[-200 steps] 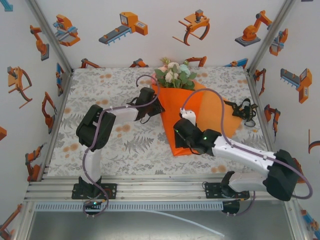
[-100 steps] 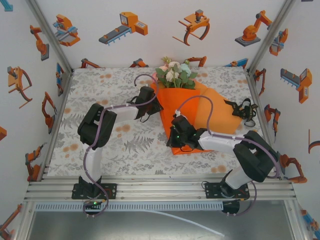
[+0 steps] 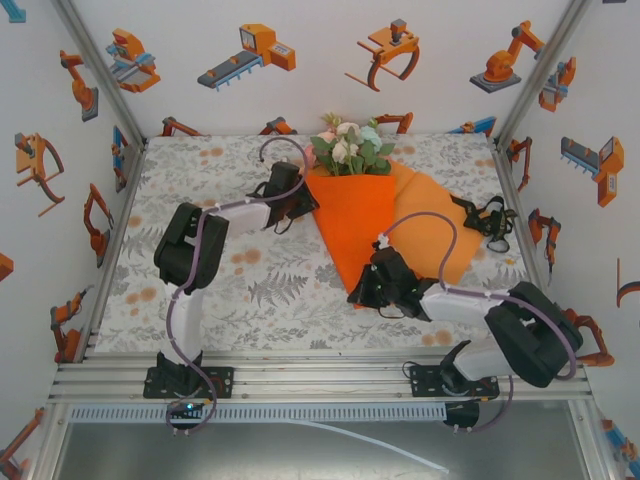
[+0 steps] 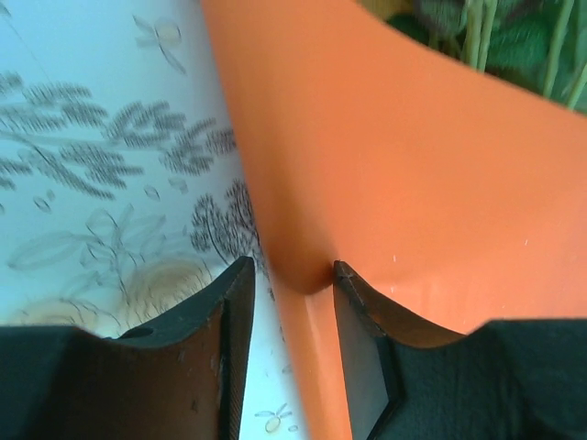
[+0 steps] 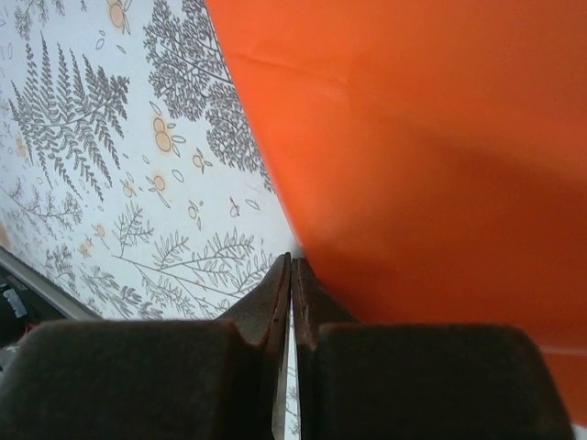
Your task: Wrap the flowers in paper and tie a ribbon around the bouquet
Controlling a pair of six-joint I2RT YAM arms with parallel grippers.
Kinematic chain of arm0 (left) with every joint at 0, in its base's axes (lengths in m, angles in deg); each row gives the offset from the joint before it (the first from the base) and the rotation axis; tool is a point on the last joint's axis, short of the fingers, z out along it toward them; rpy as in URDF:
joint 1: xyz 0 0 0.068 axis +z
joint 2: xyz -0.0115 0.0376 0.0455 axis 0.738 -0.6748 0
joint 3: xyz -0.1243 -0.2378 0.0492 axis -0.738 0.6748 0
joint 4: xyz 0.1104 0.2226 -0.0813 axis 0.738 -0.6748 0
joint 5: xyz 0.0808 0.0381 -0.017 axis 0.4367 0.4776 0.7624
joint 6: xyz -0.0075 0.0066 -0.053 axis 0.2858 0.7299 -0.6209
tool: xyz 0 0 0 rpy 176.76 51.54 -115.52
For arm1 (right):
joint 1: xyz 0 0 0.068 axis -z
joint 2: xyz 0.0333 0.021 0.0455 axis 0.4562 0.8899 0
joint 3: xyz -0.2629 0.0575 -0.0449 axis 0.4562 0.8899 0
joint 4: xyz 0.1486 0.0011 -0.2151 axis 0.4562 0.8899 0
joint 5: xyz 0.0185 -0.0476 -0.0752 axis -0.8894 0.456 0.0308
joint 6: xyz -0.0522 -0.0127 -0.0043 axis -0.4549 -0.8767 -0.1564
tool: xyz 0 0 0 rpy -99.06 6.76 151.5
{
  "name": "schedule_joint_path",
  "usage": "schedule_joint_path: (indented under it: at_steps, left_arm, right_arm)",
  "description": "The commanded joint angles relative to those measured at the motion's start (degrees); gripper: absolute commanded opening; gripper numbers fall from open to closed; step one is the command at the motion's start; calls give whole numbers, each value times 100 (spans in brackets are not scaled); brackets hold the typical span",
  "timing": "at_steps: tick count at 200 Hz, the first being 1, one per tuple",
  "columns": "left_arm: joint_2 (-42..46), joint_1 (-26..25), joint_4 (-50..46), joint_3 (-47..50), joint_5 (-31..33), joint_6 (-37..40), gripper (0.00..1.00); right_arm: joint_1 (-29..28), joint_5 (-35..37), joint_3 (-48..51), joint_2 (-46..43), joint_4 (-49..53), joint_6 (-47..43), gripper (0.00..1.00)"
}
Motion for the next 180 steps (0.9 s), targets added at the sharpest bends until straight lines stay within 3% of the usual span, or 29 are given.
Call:
schedule_joint_path:
  at_steps: [1,46,95,150,180]
  left_arm:
    - [-94,304,-245,-336,-176,302,41]
    - [845,396,-265,-109,-483,407,47]
    - [1725,-305,-16,1127,-2,-22,49]
    - [1267,-968,66,1271,-143,-338,31]
    - [892,-982,147,1026,-17,-326,29]
  right_arm:
    - [12,-97,41,-319,104,171,10]
    - [278,442,-275,-1123,879,53,13]
    - [1050,711,34,-1128,1291,-171,13]
    - [1142,680,282,-1331,1399,-45,14]
    - [1142,656,26,-1766,1855,-130,15]
